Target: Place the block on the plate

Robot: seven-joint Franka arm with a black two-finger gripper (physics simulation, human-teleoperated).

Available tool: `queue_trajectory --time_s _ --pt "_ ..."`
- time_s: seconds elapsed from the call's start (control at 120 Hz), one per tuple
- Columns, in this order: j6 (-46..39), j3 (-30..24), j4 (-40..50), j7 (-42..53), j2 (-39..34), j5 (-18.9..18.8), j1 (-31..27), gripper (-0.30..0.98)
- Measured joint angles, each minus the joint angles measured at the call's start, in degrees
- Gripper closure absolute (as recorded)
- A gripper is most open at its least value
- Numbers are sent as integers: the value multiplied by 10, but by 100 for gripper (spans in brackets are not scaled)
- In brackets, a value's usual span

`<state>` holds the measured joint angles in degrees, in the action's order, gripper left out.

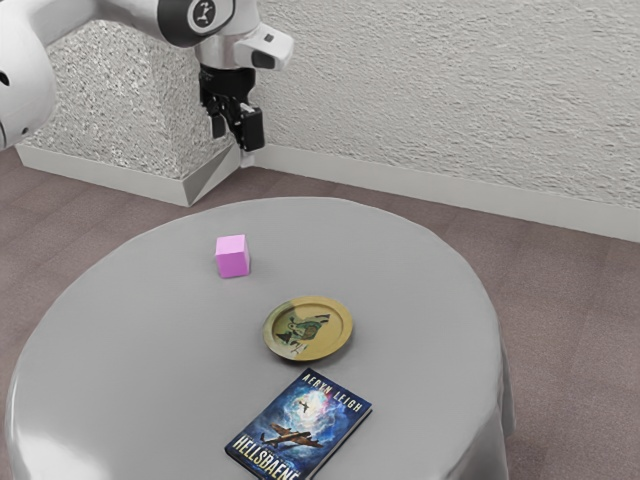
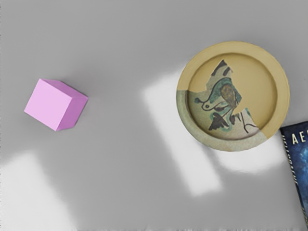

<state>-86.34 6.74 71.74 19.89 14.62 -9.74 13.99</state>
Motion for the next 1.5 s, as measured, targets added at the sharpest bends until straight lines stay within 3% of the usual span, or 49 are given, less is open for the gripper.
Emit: queue_trajectory --time_s 0.233,0.45,0.65,0.842,1.242,1.5 --pt "-14 12 3 10 47 -5 -49 0" --pt "-84 18 -4 15 146 2 -96 0" --pt "-136 44 -84 19 242 95 -125 0" --pt "-183 75 -95 -5 297 190 -126 0" --pt "-251 131 -97 -94 367 288 -134 0" --pt "-279 146 -131 -137 411 318 -137 0"
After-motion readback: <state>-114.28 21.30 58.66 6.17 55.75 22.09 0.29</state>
